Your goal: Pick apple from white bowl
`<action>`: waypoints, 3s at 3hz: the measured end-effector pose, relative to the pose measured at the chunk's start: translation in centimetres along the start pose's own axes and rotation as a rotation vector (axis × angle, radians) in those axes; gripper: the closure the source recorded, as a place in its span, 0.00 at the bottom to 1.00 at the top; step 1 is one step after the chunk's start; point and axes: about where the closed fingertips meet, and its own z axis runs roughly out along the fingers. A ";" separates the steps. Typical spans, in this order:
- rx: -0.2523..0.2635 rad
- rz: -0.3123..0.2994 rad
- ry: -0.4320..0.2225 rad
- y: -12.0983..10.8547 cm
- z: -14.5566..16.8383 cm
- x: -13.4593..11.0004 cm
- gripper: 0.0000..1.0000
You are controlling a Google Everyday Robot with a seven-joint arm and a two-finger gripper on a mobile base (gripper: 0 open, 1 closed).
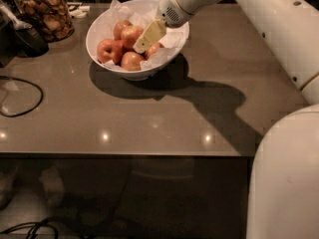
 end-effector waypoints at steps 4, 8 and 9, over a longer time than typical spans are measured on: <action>-0.063 -0.016 -0.017 0.5 3.1 -2.5 0.21; -0.134 0.010 0.045 0.3 5.2 -1.5 0.60; -0.134 0.010 0.045 0.3 5.2 -1.5 0.83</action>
Offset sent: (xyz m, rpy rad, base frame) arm 0.0072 0.0238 0.0028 0.0259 0.0229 0.0308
